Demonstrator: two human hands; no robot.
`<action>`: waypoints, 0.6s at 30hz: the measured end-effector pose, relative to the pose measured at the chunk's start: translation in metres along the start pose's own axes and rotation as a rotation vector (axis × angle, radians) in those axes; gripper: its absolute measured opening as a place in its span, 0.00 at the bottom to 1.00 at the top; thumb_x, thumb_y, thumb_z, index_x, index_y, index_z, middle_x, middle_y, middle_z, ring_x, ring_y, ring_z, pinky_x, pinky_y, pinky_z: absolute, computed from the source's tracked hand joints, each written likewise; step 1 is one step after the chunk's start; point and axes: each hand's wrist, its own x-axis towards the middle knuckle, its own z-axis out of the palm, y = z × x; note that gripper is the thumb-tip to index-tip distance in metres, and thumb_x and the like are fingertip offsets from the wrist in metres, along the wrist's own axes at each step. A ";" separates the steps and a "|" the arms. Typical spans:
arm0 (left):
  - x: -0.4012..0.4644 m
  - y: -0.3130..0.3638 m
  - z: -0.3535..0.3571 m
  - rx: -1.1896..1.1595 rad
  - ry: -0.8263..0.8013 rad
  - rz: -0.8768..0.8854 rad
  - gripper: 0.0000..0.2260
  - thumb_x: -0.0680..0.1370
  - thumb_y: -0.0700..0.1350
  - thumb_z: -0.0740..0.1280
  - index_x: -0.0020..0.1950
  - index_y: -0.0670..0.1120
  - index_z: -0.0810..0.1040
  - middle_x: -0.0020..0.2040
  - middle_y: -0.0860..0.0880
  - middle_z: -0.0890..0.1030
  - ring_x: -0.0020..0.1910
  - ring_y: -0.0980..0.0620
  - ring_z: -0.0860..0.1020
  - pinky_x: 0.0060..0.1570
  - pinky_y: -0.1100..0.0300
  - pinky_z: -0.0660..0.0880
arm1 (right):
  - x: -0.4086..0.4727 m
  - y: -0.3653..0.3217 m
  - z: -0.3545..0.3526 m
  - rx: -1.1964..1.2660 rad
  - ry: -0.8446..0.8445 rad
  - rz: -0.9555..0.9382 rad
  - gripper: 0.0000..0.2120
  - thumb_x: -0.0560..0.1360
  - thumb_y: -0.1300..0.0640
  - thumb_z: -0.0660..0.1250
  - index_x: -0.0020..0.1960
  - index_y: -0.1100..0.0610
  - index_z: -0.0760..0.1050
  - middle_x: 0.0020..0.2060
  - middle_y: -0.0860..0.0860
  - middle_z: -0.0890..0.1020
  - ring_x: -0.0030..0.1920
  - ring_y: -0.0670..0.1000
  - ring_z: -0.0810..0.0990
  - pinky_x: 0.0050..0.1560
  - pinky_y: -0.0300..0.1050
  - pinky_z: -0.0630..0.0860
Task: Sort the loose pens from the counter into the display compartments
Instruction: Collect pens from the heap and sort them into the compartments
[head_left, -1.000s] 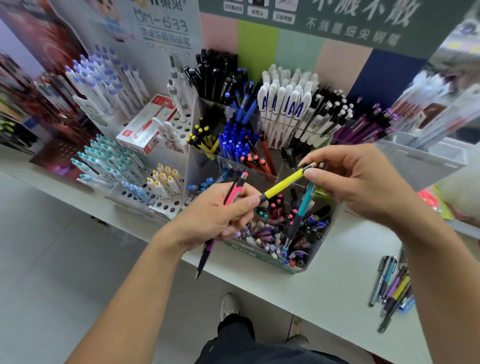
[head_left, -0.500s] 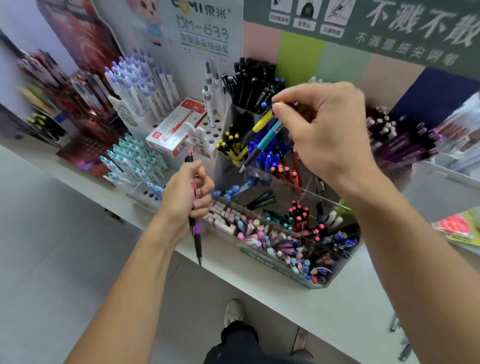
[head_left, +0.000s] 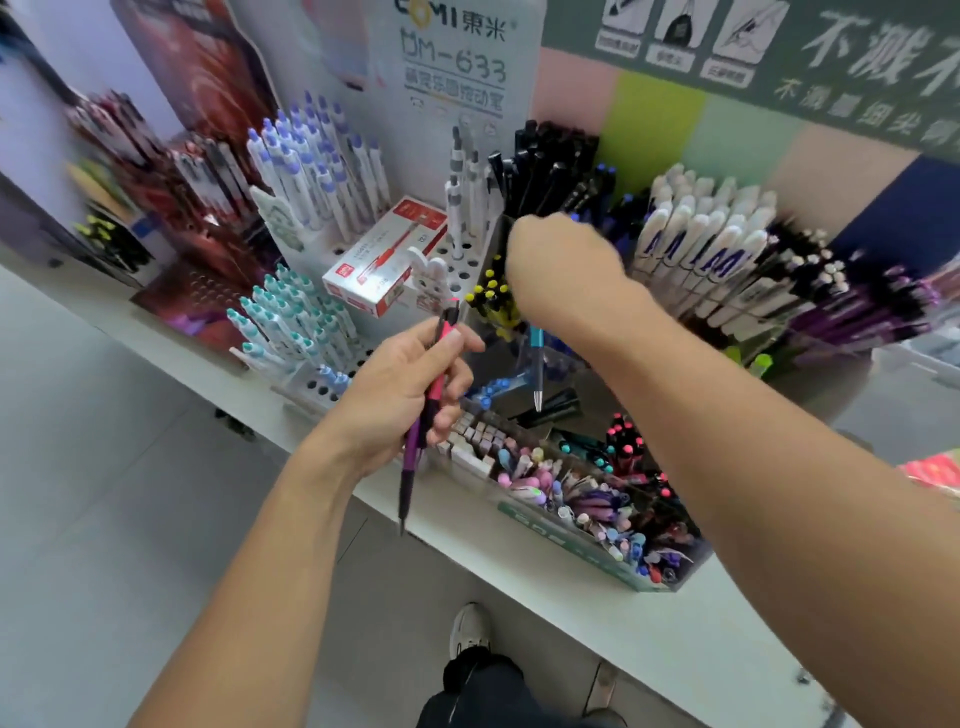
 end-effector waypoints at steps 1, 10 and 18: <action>0.001 0.003 0.002 0.027 0.014 0.002 0.12 0.79 0.52 0.63 0.56 0.47 0.79 0.31 0.47 0.70 0.22 0.53 0.66 0.20 0.64 0.63 | -0.005 -0.004 0.001 -0.064 -0.033 -0.033 0.12 0.79 0.65 0.60 0.61 0.63 0.74 0.59 0.62 0.79 0.59 0.65 0.79 0.44 0.50 0.67; 0.015 0.007 0.023 0.098 0.120 0.059 0.13 0.85 0.52 0.58 0.52 0.46 0.78 0.29 0.50 0.64 0.20 0.56 0.59 0.21 0.67 0.56 | -0.035 0.013 0.002 -0.054 -0.036 -0.093 0.10 0.78 0.67 0.62 0.58 0.60 0.73 0.57 0.59 0.78 0.56 0.64 0.79 0.43 0.51 0.68; 0.009 0.001 0.037 -0.062 0.020 -0.047 0.12 0.85 0.43 0.51 0.49 0.43 0.73 0.30 0.49 0.66 0.20 0.57 0.59 0.19 0.67 0.56 | -0.061 0.059 -0.006 0.248 0.066 -0.155 0.10 0.83 0.61 0.58 0.57 0.56 0.77 0.48 0.50 0.81 0.47 0.47 0.80 0.48 0.44 0.76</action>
